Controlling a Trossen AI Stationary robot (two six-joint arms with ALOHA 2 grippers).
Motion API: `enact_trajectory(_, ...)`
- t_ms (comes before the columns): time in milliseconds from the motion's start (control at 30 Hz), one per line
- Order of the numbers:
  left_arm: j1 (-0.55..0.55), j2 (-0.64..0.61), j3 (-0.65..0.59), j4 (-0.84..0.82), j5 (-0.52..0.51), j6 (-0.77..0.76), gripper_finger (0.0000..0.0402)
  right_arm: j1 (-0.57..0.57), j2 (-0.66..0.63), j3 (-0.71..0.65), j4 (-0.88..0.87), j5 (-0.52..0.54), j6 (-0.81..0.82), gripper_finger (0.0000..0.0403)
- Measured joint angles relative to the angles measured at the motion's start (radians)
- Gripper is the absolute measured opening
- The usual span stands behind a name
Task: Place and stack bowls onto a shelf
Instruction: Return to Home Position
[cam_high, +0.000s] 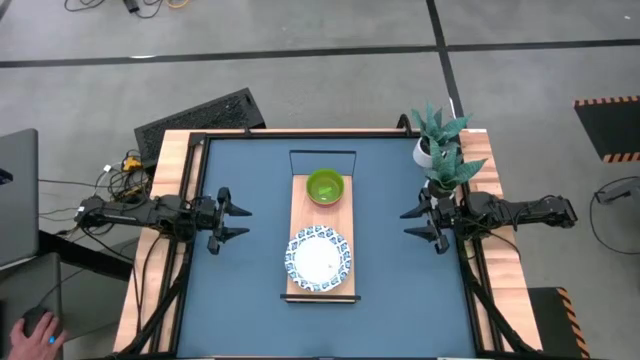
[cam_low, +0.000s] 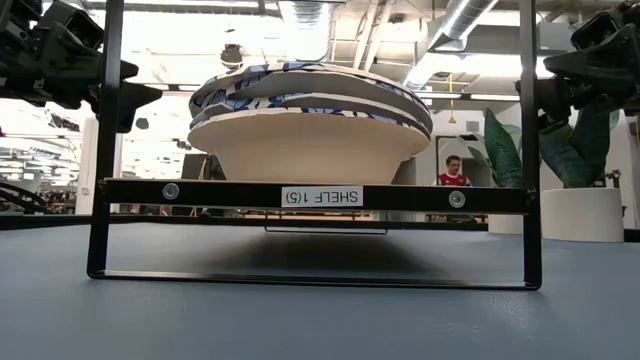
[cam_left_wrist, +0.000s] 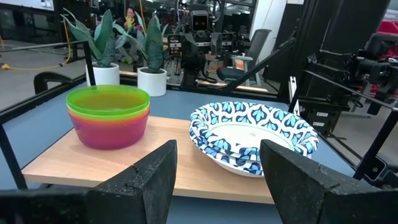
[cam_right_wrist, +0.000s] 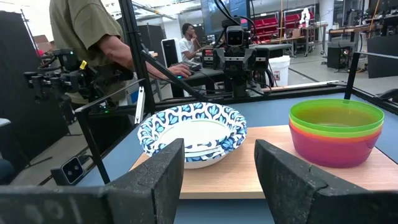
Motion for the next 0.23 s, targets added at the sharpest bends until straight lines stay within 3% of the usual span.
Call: enact_trajectory(233, 0.000, 0.000, 0.000, 0.000, 0.000, 0.001, 0.0214, 0.000, 0.000, 0.000, 0.000, 0.000, 0.000, 0.0220)
